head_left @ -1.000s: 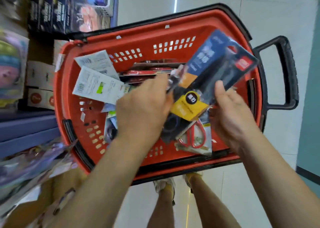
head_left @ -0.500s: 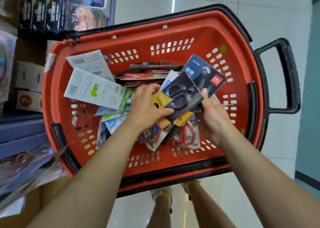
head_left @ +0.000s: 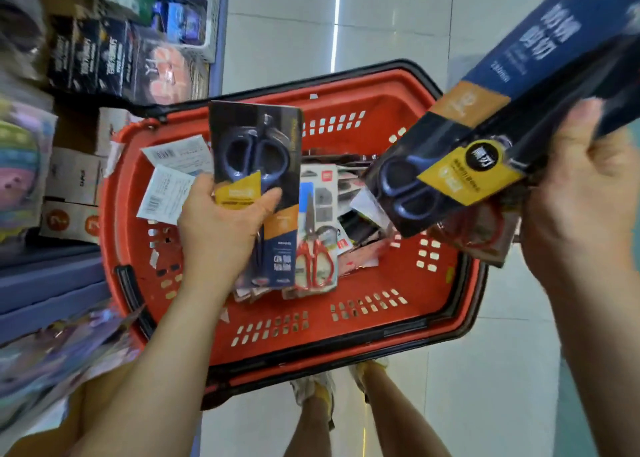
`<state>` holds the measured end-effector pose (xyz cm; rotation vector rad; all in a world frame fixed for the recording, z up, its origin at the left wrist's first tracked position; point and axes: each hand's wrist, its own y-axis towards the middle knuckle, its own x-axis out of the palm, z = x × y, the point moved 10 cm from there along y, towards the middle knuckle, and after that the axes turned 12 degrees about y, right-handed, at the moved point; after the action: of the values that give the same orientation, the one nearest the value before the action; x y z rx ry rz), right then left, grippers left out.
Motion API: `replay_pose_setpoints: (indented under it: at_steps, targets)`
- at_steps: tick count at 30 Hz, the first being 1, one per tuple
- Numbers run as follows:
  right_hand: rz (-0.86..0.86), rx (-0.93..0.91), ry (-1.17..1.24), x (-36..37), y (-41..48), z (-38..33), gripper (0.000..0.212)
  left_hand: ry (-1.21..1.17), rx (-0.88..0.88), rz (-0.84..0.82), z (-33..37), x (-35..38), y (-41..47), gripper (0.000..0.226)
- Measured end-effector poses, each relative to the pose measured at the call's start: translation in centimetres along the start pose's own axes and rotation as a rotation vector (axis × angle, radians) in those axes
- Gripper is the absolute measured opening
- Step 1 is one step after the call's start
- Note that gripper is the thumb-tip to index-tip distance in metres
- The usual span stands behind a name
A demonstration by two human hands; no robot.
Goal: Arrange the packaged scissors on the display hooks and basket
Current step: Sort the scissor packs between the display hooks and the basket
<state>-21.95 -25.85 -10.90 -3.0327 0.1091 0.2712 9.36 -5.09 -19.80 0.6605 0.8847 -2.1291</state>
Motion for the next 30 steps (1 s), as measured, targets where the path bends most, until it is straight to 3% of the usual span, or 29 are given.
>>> replay_pose_setpoints:
  at_steps: [4,7,11,15,17,19,22,24,27,30]
  targets:
    - [-0.182,0.142,0.074,3.1,-0.6,-3.1,0.028,-0.57,-0.072,-0.28,5.3,-0.8,-2.1,0.023]
    - [-0.298,0.293,0.111,5.2,-2.9,-4.4,0.035,-0.556,0.038,-0.453,10.7,-1.7,-4.5,0.026]
    - [-0.214,0.442,0.232,6.5,-5.8,-7.4,0.039,-0.309,0.047,-0.589,13.6,-2.7,-8.1,0.027]
    - [-0.081,0.541,0.417,6.7,-7.9,-12.9,0.033,-0.292,-0.001,-0.443,16.0,-8.0,-11.5,0.03]
    - [-0.169,0.588,0.486,7.6,-9.4,-15.9,0.027,-0.312,-0.01,-0.342,17.1,-11.0,-12.6,0.029]
    - [-0.376,0.555,0.469,8.8,-11.1,-19.4,0.023,-0.331,-0.044,-0.245,17.9,-14.0,-13.4,0.031]
    - [-0.668,0.373,0.222,9.1,-13.3,-23.6,0.081,-0.357,-0.087,-0.142,19.1,-17.9,-14.9,0.031]
    - [-0.712,0.274,0.16,8.8,-14.0,-26.0,0.101,-0.36,-0.101,-0.097,20.3,-19.8,-16.2,0.039]
    - [-0.715,0.171,0.206,8.2,-14.3,-29.3,0.084,-0.404,-0.121,-0.058,21.6,-21.9,-18.3,0.045]
    - [-0.739,0.193,0.271,7.9,-14.4,-31.2,0.052,-0.533,-0.131,-0.023,22.8,-23.5,-20.9,0.02]
